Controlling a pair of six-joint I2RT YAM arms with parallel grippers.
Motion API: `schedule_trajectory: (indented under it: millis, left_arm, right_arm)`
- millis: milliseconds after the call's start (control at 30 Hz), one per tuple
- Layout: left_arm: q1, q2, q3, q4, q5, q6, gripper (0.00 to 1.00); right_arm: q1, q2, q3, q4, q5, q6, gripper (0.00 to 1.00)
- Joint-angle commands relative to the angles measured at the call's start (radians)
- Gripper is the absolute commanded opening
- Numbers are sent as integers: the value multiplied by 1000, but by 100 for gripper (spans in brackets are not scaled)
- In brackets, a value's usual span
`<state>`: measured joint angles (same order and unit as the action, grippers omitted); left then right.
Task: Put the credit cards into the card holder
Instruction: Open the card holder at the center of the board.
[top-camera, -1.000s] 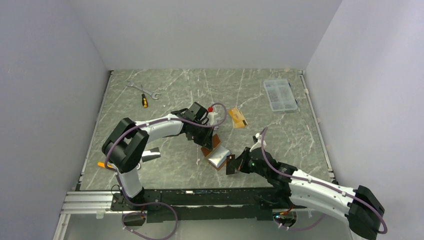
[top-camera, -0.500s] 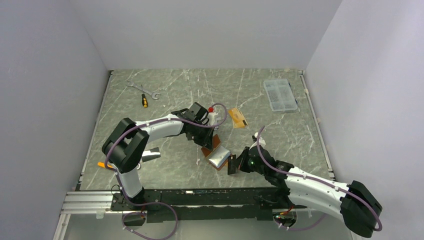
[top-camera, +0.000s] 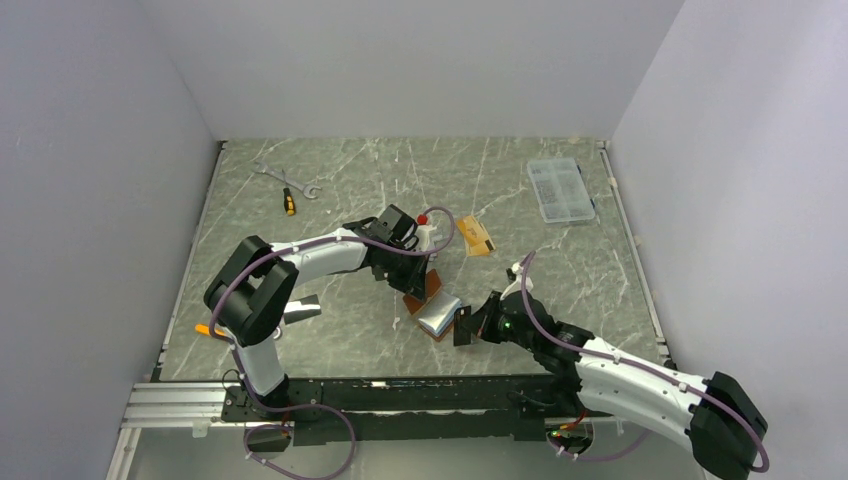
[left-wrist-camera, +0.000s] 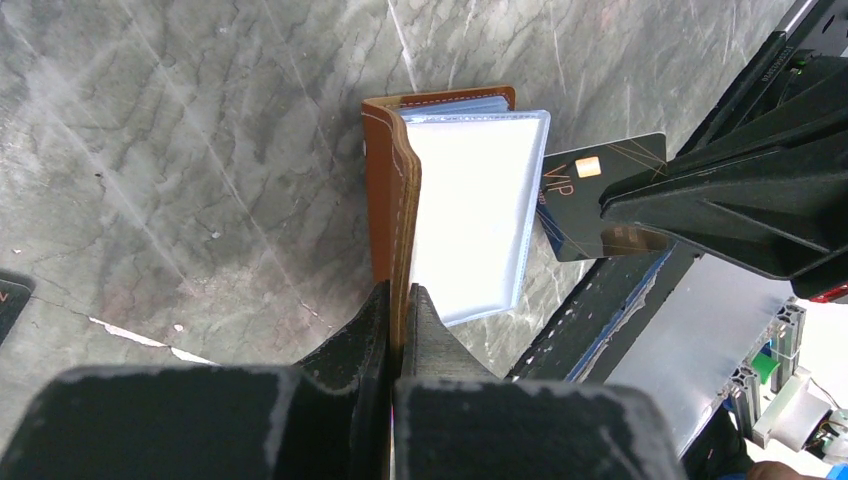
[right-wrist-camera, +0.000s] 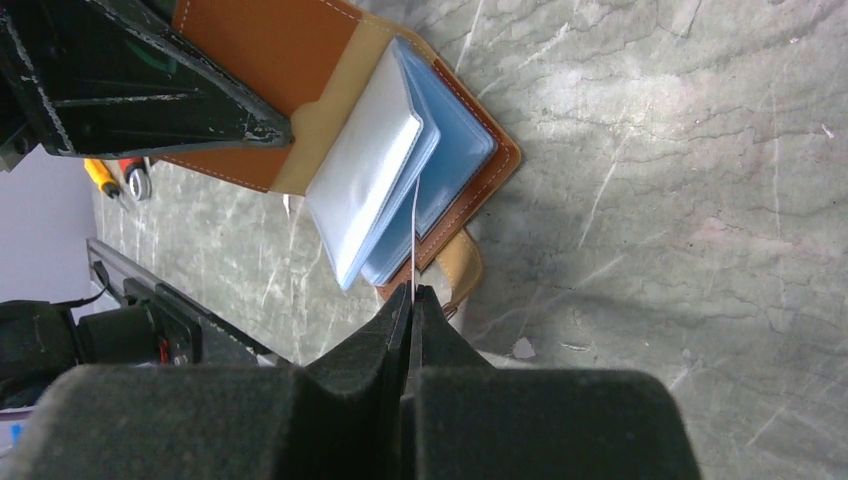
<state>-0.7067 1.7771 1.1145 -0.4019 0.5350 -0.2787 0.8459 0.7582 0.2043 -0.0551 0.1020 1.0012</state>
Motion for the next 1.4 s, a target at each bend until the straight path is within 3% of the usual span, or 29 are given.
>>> schedule_trajectory:
  millis: [0, 367, 1200, 1267, 1333, 1367]
  left_arm:
    - [-6, -53, -1, 30, 34, -5, 0]
    - [-6, -53, -2, 32, 38, -7, 0]
    - [-10, -54, 0, 36, 45, -3, 0]
    - [-11, -53, 4, 37, 58, -4, 5]
    - [-10, -58, 4, 37, 82, -2, 17]
    - [-11, -64, 1, 42, 100, -3, 28]
  right_arm:
    - [-4, -1, 21, -2, -10, -19, 0]
    - [-4, -12, 56, -81, -10, -34, 0]
    - [-6, 142, 55, 162, -48, -50, 0]
    - [-7, 173, 64, 210, -57, -57, 0]
    - [-7, 209, 79, 247, -68, -66, 0]
    - [-6, 224, 85, 264, -72, -70, 0]
